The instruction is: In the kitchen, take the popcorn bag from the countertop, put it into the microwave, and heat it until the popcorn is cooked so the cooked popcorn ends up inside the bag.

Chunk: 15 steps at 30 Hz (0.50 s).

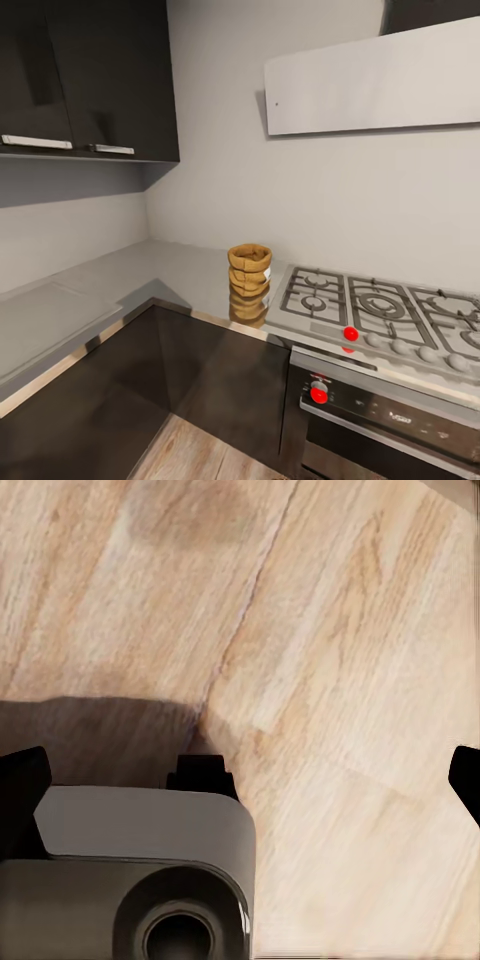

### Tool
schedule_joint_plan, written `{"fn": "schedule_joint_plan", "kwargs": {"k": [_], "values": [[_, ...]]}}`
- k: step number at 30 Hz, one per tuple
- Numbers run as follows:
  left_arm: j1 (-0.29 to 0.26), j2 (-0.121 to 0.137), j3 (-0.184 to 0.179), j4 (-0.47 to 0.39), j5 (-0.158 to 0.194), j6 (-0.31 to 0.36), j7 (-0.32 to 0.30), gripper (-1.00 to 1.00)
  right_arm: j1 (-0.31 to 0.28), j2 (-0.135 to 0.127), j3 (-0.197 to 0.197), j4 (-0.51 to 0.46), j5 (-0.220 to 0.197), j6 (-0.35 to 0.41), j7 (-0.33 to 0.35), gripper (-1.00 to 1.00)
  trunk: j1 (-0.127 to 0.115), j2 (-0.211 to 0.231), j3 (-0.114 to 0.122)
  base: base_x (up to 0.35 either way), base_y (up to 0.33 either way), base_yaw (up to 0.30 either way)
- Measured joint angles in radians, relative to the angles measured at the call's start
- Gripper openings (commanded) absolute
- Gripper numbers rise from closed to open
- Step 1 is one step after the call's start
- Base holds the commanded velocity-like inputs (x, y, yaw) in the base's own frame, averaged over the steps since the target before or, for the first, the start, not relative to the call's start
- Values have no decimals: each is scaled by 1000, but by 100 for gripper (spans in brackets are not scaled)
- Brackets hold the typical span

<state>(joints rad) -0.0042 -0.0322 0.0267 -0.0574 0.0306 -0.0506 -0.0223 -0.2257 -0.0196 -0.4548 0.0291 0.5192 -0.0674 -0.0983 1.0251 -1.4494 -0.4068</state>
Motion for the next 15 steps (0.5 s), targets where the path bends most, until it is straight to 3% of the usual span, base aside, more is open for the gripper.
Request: {"fn": "schedule_joint_plan", "kwargs": {"k": [6,15], "values": [[0,0,0,0,0,0,0,100,0,-2,0,0,0,2,0,100,0,0,0,0,20,-191],[0,0,0,0,0,-1,-1,100,0,-3,0,0,0,4,1,100,0,0,0,0,280,-11]]}}
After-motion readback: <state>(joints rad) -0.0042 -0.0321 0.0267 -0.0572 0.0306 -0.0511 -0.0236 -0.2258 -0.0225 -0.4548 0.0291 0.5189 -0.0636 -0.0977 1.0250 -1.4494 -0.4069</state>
